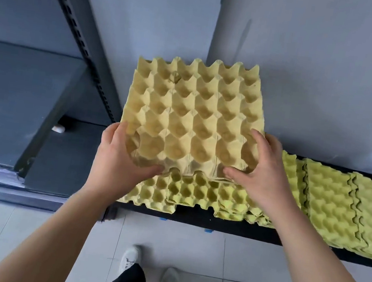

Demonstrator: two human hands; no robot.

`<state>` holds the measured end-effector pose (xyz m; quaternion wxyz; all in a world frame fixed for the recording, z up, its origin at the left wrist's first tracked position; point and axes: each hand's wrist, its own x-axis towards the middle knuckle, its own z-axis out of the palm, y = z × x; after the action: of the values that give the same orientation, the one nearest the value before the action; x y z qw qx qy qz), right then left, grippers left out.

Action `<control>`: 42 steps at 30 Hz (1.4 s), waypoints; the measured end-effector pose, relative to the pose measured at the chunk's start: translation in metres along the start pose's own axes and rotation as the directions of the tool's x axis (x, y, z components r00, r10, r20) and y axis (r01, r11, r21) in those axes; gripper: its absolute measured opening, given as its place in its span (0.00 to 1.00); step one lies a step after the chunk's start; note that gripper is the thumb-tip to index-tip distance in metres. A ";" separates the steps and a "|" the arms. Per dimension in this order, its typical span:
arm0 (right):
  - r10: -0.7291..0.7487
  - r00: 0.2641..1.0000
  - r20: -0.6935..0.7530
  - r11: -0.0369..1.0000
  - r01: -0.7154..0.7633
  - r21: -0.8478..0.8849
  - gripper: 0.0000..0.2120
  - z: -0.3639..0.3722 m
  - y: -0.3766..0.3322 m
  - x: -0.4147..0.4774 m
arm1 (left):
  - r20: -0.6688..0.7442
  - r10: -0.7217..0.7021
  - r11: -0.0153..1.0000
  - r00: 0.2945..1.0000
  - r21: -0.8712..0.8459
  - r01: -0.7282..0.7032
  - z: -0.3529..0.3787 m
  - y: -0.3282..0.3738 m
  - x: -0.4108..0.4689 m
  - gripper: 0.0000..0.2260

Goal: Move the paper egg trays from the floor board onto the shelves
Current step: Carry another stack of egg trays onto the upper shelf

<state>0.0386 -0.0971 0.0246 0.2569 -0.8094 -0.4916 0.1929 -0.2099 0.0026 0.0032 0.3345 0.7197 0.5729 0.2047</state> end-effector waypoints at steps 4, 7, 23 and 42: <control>-0.055 0.997 -0.060 0.998 0.057 0.025 0.44 -0.053 -0.037 -0.020 | -0.046 0.076 0.997 0.996 -0.026 -0.077 -0.048 0.045 -0.016 0.52; -0.065 0.989 -0.136 0.996 0.073 0.058 0.43 -0.086 -0.068 -0.039 | -0.086 0.140 0.986 0.986 -0.079 -0.147 -0.085 0.074 -0.027 0.51; -0.123 0.862 -0.492 0.977 0.193 0.094 0.39 -0.158 -0.232 -0.143 | -0.244 0.479 0.857 0.843 -0.077 -0.509 -0.284 0.123 -0.083 0.50; -0.398 0.683 -0.613 0.834 0.547 0.068 0.38 -0.205 -0.425 -0.166 | -0.609 0.488 0.797 0.625 0.017 -0.604 -0.487 0.131 -0.133 0.47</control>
<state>-0.2149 -0.1286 0.4544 0.5323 -0.6342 -0.5557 -0.0747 -0.4843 -0.0207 0.4459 0.1296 0.7249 0.3780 0.5611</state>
